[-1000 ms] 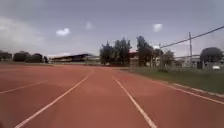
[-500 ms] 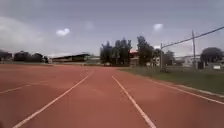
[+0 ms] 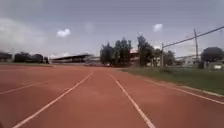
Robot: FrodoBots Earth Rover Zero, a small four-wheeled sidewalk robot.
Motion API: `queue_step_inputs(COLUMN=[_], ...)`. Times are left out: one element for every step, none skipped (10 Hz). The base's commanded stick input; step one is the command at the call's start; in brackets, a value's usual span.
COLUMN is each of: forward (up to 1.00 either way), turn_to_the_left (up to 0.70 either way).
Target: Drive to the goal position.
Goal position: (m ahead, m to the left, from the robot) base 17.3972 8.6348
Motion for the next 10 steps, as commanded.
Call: queue_step_inputs(forward=[0.45, 0.45, 0.45, 0.45, 0.45, 0.45, 0.45, 0.45, 0.45, 0.45], turn_to_the_left=[0.0, 0.0, 0.0, 0.0, 0.0, 0.0, 0.0, 0.0, 0.0, 0.0])
